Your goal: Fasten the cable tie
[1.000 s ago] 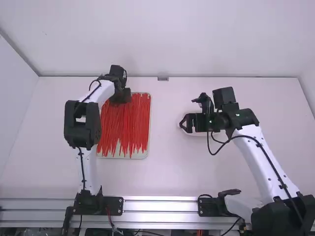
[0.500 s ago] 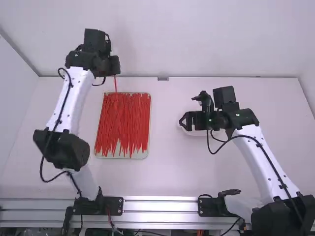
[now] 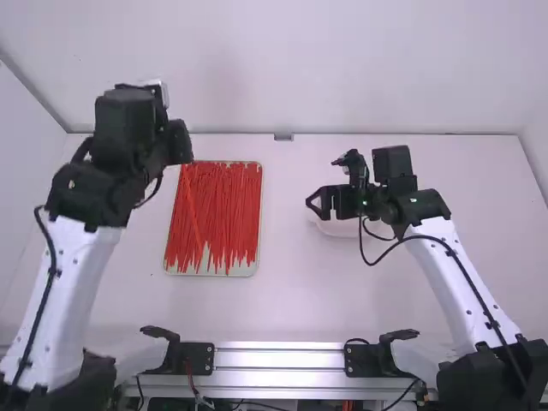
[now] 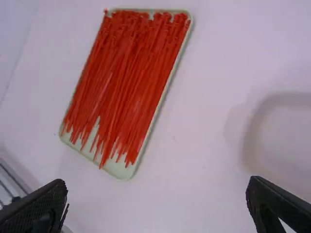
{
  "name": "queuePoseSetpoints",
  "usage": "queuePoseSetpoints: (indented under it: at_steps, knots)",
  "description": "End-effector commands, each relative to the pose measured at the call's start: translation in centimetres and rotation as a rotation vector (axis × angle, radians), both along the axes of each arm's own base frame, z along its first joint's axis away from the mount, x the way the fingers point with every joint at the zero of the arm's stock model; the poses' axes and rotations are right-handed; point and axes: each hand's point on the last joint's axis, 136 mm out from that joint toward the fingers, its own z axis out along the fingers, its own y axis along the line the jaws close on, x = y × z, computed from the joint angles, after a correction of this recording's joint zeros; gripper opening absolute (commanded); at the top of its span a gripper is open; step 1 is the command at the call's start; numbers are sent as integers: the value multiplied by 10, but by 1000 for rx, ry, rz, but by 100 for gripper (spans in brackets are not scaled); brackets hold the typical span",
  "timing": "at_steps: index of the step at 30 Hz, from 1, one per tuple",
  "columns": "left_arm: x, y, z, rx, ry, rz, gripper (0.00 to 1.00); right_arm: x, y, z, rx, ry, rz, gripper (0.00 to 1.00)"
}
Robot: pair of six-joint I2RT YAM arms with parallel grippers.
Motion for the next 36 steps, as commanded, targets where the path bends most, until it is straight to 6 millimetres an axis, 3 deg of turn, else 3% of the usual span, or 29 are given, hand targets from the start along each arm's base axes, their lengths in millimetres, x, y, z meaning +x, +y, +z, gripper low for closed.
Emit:
queuePoseSetpoints:
  at_steps: [1,8,15,23,30,33,36]
  knots:
    - [-18,8,-22,-27,-2,49,2,0,13,20,77,-31,59,98]
    - [-36,-18,-54,-149,-121,-114,3,-8,37,51,236,-95,196,98]
    - [-31,-56,-58,-270,-172,-289,3,-21,62,77,342,-169,339,98]
    - [-12,-101,-51,-436,-173,-476,2,-39,101,88,343,-259,453,98]
    - [-8,-123,-34,-568,-200,-574,2,-38,117,82,286,-267,401,100]
    - [-12,-133,-23,-593,-230,-608,2,-40,122,81,268,-275,398,96]
    - [-16,-145,-14,-594,-263,-641,2,-41,127,81,262,-289,400,83]
